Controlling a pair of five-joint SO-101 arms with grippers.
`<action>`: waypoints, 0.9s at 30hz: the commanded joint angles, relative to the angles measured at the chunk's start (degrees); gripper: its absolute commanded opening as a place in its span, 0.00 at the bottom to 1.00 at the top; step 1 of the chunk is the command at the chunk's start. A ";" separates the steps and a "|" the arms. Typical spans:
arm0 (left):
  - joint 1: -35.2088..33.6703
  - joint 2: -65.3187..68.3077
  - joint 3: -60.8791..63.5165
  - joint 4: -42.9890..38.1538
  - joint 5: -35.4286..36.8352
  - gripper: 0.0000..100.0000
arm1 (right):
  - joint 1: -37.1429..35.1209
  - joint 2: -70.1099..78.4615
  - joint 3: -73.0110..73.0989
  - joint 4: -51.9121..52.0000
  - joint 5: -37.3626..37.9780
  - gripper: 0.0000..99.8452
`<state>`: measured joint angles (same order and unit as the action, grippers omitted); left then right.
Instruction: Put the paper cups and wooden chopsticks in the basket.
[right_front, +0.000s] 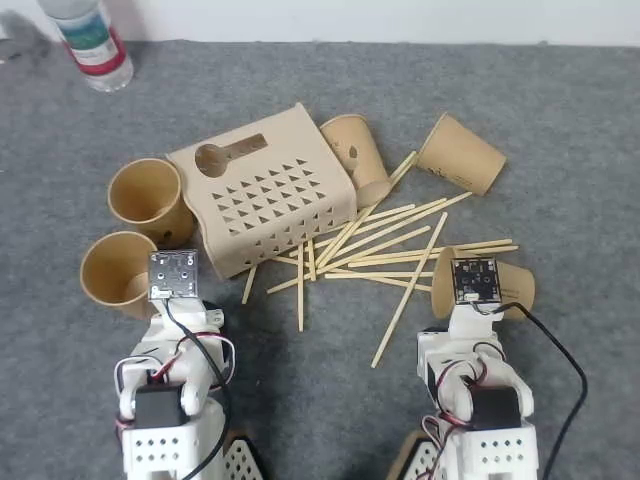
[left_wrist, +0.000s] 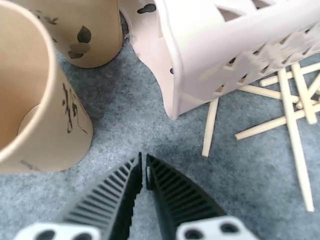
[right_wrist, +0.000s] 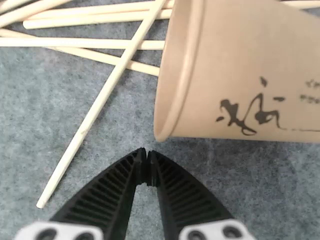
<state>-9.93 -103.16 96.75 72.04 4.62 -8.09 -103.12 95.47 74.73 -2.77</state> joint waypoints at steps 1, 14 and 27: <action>-0.26 -0.97 -0.31 0.26 -0.35 0.01 | -0.31 -0.75 0.97 0.22 -0.18 0.01; 10.90 -0.97 -0.31 0.09 -0.35 0.01 | -0.57 -0.75 0.97 0.22 -0.44 0.01; 30.24 -0.97 -0.31 0.18 -0.35 0.01 | -0.66 -0.75 0.97 -0.48 -0.53 0.01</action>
<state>16.70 -103.16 96.75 72.04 4.62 -8.44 -103.12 95.47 74.73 -2.77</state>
